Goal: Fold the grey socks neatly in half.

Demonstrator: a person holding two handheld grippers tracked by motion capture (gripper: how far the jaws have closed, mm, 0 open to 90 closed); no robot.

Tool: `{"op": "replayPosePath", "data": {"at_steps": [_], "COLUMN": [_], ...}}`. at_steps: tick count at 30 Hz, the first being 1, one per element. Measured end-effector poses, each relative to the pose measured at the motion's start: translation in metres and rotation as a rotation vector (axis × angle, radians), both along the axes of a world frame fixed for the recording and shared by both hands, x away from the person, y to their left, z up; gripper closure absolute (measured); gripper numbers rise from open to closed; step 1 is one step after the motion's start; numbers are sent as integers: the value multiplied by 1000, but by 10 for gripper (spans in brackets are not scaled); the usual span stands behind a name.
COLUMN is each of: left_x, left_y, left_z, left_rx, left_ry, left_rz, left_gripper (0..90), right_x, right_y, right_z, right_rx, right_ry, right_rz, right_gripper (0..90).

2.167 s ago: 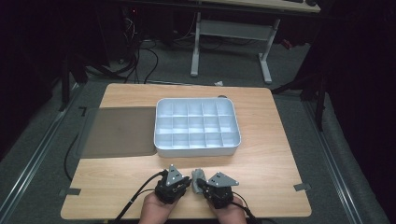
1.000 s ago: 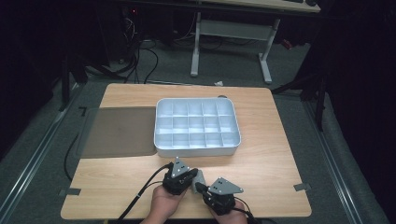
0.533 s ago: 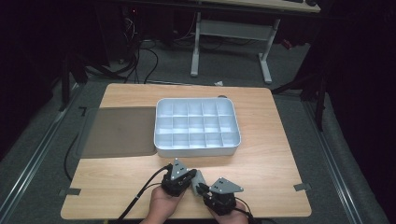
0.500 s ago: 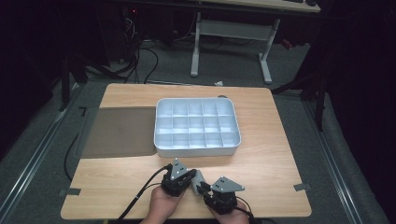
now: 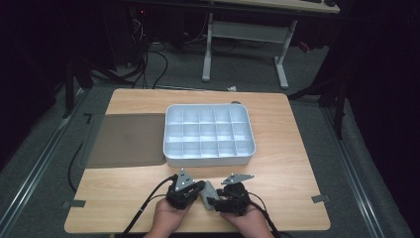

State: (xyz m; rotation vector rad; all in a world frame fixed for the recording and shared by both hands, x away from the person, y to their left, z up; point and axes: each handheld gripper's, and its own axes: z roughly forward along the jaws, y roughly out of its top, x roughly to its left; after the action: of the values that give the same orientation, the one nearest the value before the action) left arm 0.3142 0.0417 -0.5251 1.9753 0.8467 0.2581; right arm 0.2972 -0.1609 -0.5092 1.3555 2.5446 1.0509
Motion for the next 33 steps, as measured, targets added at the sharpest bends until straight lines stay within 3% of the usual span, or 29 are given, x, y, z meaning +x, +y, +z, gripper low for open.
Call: {"op": "replayPosePath", "data": {"at_steps": [6,10,18,23,28,33], "left_x": [0,-2,1,0,1,0], "left_y": [13,16,22,20,19,18], "left_z": [-3,-4,-6,-6,-6,-6], "left_rx": [-29,-7,-25,-18,-27,-30], "left_ry": [26,27,71,63,66,65], "left_rz": [5,-9,-14,-11,-14,-14], "left_gripper": [821,828,803,814,821,827], "right_x": [8,14,22,32,38,44], "right_y": [10,15,23,28,30,30], "right_z": [4,7,12,15,17,15], "right_rx": [-40,-75,-131,-162,-203,-191], "right_ry": [61,89,144,193,209,234], "right_rz": [65,101,132,167,204,220], "right_gripper": [561,579,571,549,548,547]}}
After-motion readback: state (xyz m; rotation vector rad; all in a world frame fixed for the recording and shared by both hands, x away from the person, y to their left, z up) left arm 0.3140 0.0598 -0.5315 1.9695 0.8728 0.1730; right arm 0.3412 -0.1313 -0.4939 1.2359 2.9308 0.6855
